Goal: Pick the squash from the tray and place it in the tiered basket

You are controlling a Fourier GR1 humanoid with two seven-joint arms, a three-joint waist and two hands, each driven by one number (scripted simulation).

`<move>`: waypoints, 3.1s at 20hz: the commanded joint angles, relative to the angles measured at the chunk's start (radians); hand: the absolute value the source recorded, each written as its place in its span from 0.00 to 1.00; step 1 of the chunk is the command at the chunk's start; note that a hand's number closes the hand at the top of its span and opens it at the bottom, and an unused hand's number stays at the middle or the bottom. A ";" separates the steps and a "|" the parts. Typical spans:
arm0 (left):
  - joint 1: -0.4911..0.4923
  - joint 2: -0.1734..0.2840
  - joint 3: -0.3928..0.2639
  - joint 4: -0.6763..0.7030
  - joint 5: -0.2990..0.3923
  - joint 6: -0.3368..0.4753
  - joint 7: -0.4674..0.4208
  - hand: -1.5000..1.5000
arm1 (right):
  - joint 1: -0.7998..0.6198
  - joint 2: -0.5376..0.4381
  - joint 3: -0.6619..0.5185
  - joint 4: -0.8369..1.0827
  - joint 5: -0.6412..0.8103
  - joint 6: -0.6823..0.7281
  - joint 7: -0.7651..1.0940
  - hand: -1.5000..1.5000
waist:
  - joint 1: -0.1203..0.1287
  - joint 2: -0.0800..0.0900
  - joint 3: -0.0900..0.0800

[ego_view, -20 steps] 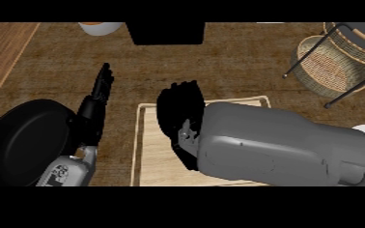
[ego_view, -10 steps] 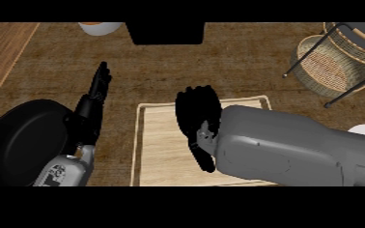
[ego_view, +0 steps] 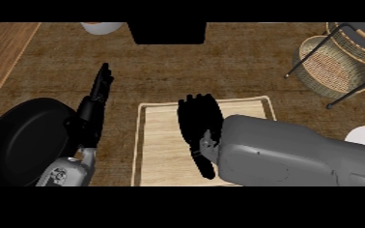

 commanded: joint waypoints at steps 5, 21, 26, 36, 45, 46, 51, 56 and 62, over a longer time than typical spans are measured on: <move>0.001 -0.030 -0.019 0.008 -0.040 0.012 -0.004 0.50 | 0.051 0.006 -0.020 0.048 0.028 0.043 0.128 0.00 | 0.001 0.003 0.000; 0.017 -0.009 0.047 -0.012 -0.010 -0.046 -0.006 0.50 | 0.114 0.097 -0.045 0.167 0.118 0.062 0.099 0.00 | 0.004 0.003 0.000; 0.016 -0.039 -0.001 -0.064 -0.072 -0.012 0.067 0.50 | 0.202 0.087 -0.039 0.159 0.197 0.039 0.047 0.00 | 0.005 0.002 0.001; 0.051 -0.062 0.037 0.025 -0.053 -0.054 -0.058 0.50 | 0.298 0.183 -0.077 0.201 0.338 -0.019 0.052 0.00 | 0.005 0.004 0.000; 0.072 -0.113 -0.024 -0.063 -0.123 -0.006 0.006 0.50 | 0.320 0.144 -0.026 0.208 0.587 -0.015 -0.088 1.00 | 0.010 0.003 0.001; 0.010 -0.062 0.052 -0.025 -0.056 -0.079 0.030 0.50 | 0.292 0.166 -0.060 0.271 0.595 0.007 -0.129 1.00 | 0.011 0.006 0.000; 0.055 -0.049 0.086 -0.001 -0.047 -0.082 -0.059 0.50 | 0.468 -0.126 0.049 0.090 0.726 -0.135 -0.407 1.00 | -0.017 0.002 0.001; 0.052 -0.058 0.088 -0.017 -0.063 -0.048 -0.014 0.50 | 0.504 -0.433 0.114 -0.020 0.789 -0.252 -0.756 1.00 | -0.059 -0.005 0.008; 0.058 -0.050 0.098 -0.018 -0.066 -0.046 -0.024 0.50 | 0.584 -0.800 -0.012 0.003 0.775 -0.611 -1.101 1.00 | -0.062 0.000 0.006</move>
